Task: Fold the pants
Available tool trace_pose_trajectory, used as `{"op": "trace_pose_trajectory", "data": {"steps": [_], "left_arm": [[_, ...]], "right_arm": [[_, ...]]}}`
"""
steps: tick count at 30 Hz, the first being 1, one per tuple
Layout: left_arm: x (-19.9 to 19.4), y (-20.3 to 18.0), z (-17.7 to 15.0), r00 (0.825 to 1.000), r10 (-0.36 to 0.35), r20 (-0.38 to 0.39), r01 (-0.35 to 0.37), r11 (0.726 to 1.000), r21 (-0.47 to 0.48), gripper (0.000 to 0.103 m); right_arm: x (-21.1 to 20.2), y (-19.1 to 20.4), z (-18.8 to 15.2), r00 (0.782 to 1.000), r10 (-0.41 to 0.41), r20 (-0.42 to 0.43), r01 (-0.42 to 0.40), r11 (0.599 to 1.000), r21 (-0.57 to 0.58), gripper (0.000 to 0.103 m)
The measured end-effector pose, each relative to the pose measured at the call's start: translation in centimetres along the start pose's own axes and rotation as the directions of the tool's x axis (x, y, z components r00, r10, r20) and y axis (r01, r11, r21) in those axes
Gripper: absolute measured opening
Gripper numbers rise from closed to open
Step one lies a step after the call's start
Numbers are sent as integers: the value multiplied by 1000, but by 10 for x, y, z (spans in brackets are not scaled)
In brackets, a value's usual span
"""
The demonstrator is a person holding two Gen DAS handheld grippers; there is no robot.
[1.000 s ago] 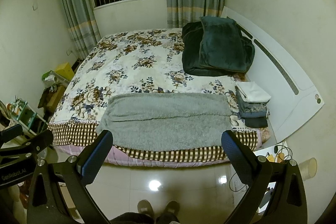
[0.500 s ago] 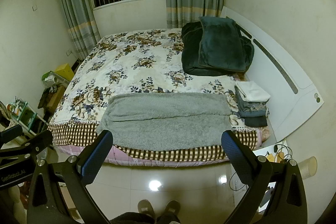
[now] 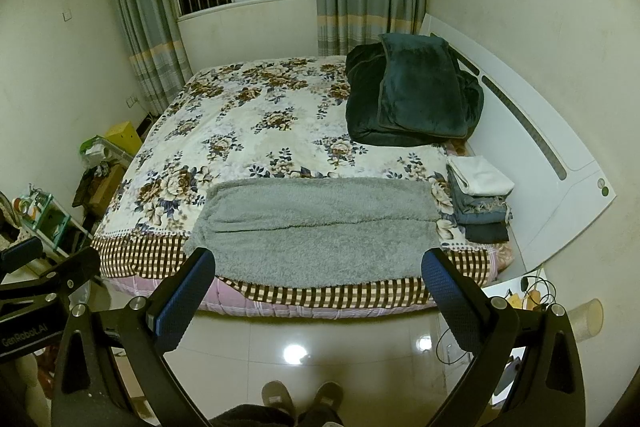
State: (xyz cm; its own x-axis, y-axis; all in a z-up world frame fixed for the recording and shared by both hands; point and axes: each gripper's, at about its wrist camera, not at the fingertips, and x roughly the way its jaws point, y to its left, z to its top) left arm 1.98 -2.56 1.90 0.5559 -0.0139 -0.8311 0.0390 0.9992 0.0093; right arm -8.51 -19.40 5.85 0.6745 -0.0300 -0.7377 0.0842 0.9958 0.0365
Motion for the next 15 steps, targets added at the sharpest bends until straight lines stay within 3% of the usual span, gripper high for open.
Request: {"op": "trace_pose_trajectory", "data": {"steps": [15], "left_arm": [[-2,-4,7,1000,-3,2,3,1000,-1,103]], "right_arm": [[-18,-1,11,1000,-2,6,2,1000,1,103]]}}
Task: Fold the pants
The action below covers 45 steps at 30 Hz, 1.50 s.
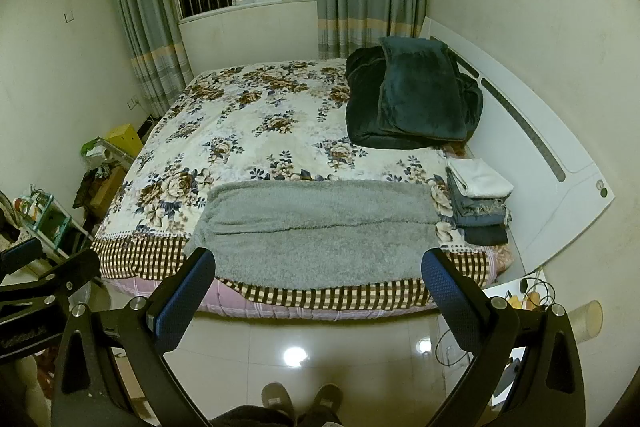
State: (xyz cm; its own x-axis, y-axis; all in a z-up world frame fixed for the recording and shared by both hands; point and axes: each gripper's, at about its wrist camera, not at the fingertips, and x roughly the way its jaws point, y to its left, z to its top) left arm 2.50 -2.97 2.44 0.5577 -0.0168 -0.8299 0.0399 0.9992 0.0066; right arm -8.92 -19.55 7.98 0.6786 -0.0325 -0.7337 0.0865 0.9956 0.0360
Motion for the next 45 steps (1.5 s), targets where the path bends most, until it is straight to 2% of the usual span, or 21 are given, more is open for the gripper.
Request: {"op": "trace_pose_trajectory", "data": {"steps": [11,15,18,24,34,41,44,45], "left_arm": [[-1,0,0,1000,2,2,-2,1000,-3,103],[6,-10,13,1000,27,10,-27,999,-21,103],[21,-16,21,998,53,27,-52,998,-39,103],[86,-25,36,990,131,53,-128,990,-56,103],[234,-41,98,981,179,-74,-182,983,-33,103],[366,-41,168,967,191,-168,-192,981,6,103],[438,-36,197,952,200,-231,-203,979,12,103],[451,-32,199,947,203,-250,-208,978,10,103]], "right_arm": [[3,-16,11,1000,11,-19,-11,1000,12,103],[9,-17,8,1000,-1,-20,2,1000,13,103],[41,-23,1,999,-13,-34,14,1000,28,103],[108,-42,15,998,-22,-51,25,999,49,103],[286,-70,79,987,-66,-148,85,989,120,103],[457,-83,132,957,-114,-267,167,969,183,103],[539,-94,149,937,-104,-334,191,952,240,103],[575,-99,154,927,-99,-360,205,942,267,103]]}}
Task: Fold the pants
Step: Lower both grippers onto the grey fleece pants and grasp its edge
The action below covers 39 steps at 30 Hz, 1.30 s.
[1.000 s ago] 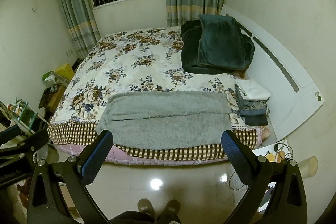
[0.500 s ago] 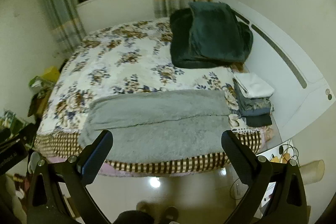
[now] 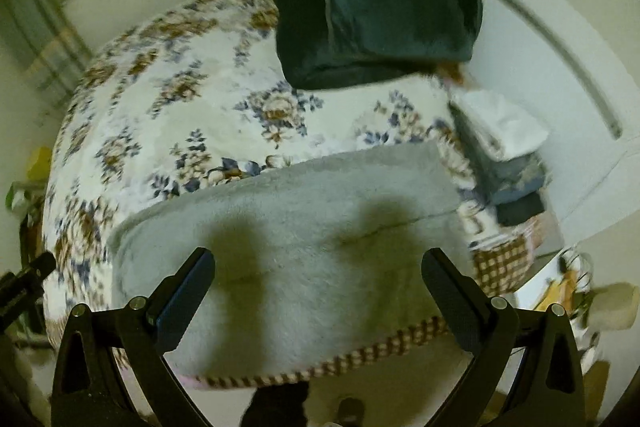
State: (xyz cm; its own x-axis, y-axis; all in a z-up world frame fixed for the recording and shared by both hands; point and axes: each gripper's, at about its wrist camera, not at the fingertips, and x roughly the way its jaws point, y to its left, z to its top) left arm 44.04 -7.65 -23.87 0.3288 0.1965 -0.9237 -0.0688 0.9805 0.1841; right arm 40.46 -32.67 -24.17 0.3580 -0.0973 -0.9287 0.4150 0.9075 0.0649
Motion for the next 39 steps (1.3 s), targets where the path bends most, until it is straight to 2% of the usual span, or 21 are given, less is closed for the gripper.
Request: {"op": "trace_pose_trajectory", "data": {"steps": [4,7,9,11,12,18,21,23,26,29,30,31,33,34,35,36,37,38,39], "left_arm": [[85,-5,39,994,23,-106,-26,999,-32,103],[151,-9,59,979,45,-198,-60,995,-74,103],[198,-12,72,961,49,-272,-80,991,-106,103],[234,-12,80,942,38,-334,-92,985,-147,103],[257,-10,85,930,25,-368,-96,979,-178,103],[335,-26,99,875,0,-484,-157,946,-284,103],[364,-34,107,857,-14,-516,-182,928,-326,103],[381,-39,110,846,-16,-532,-204,913,-353,103],[406,-41,108,824,16,-567,-272,888,-371,103],[427,-45,99,792,39,-610,-323,874,-363,103],[431,-45,96,789,30,-613,-324,869,-374,103],[431,-44,94,794,21,-607,-322,862,-392,102],[424,-42,92,819,-9,-573,-295,850,-436,88],[417,-42,92,833,-25,-552,-273,851,-450,67],[410,-43,93,844,-15,-536,-268,854,-445,44],[401,-43,93,855,3,-518,-268,859,-436,33],[392,-43,92,866,8,-501,-260,861,-436,18],[384,-40,90,876,6,-483,-250,861,-443,11],[375,-37,87,888,-1,-460,-237,855,-460,9]], "right_arm": [[103,1,45,996,-16,-93,25,995,98,103],[186,-11,73,986,-21,-168,52,981,185,103],[247,-27,89,973,-19,-229,80,963,257,103],[281,-51,92,959,-19,-282,109,945,309,103],[311,-64,99,949,-9,-314,124,929,349,103],[400,-134,111,922,3,-386,201,849,488,103],[437,-166,116,904,21,-427,232,815,531,103],[455,-175,120,896,23,-443,243,810,534,103],[484,-186,128,884,25,-468,254,814,523,103],[503,-190,133,875,43,-483,242,824,513,103],[506,-190,134,874,50,-484,237,826,512,103],[509,-190,134,875,56,-481,228,829,512,103],[513,-188,136,877,60,-477,212,842,496,101],[518,-191,138,878,66,-473,200,848,491,96],[517,-189,138,880,74,-469,186,854,485,85],[517,-188,137,882,74,-466,178,862,474,79],[515,-188,135,882,73,-465,173,869,465,68],[513,-187,133,884,80,-461,160,874,459,55],[510,-187,131,887,87,-454,150,875,460,47]]}}
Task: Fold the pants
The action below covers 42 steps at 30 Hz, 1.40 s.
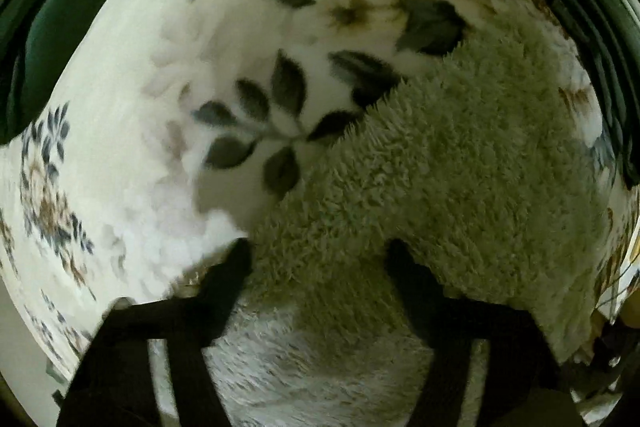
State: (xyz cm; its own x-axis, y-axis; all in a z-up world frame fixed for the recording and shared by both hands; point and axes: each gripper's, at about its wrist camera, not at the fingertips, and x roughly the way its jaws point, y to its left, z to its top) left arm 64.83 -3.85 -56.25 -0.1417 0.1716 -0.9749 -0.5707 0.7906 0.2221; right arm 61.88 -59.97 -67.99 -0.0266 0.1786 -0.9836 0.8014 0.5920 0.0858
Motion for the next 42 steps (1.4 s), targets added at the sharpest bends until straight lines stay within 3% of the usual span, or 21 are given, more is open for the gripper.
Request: {"op": "trace_pose_trajectory", "data": {"steps": [2,4,8,12,16,18,22,27,30,34,36,37,38,39,40,42], "left_arm": [[-13,15,-9,998,-52,27,52,998,-26,6],[-30,32,-21,993,-103,58,106,993,-45,6],[-69,69,-52,971,-210,115,220,972,-84,5],[-94,128,-86,934,-314,167,337,932,-131,5],[-109,188,-119,899,-383,211,415,899,-137,5],[-115,213,-148,891,-396,224,429,894,-127,5],[-107,258,-200,892,-389,230,421,900,-110,5],[-52,299,-262,916,-367,163,386,916,-105,5],[-11,308,-281,927,-357,119,369,922,-114,6],[26,306,-291,936,-333,116,345,931,-115,9],[35,305,-294,935,-329,132,344,932,-116,10],[36,304,-294,931,-337,138,354,927,-124,10],[37,304,-294,931,-336,141,354,926,-132,10],[38,305,-295,930,-336,146,356,923,-145,13],[38,305,-296,933,-328,150,350,923,-157,22],[38,306,-298,940,-306,154,330,928,-172,33]], "right_arm": [[-6,-2,-6,1000,20,7,-20,1000,-10,20],[-17,-3,-18,999,32,32,-31,999,-35,12],[-57,-7,-50,992,80,99,-71,994,-87,9],[-107,-22,-79,976,158,147,-140,982,-128,8],[-161,-66,-124,957,218,194,-187,968,-166,8],[-181,-92,-153,948,232,218,-192,963,-188,8],[-193,-141,-204,945,218,244,-166,962,-218,8],[-161,-206,-260,957,138,256,-79,971,-226,8],[-128,-233,-278,969,84,231,-35,977,-210,8],[-86,-255,-286,974,10,228,38,979,-203,8],[-66,-264,-284,984,-8,180,45,979,-198,10],[-57,-266,-283,990,-12,139,41,977,-209,20],[-55,-270,-283,993,-5,118,31,977,-212,39],[-56,-274,-283,993,11,115,13,977,-211,47],[-62,-278,-284,992,30,122,-4,977,-212,60],[-82,-286,-286,985,49,166,-9,973,-231,70]]}}
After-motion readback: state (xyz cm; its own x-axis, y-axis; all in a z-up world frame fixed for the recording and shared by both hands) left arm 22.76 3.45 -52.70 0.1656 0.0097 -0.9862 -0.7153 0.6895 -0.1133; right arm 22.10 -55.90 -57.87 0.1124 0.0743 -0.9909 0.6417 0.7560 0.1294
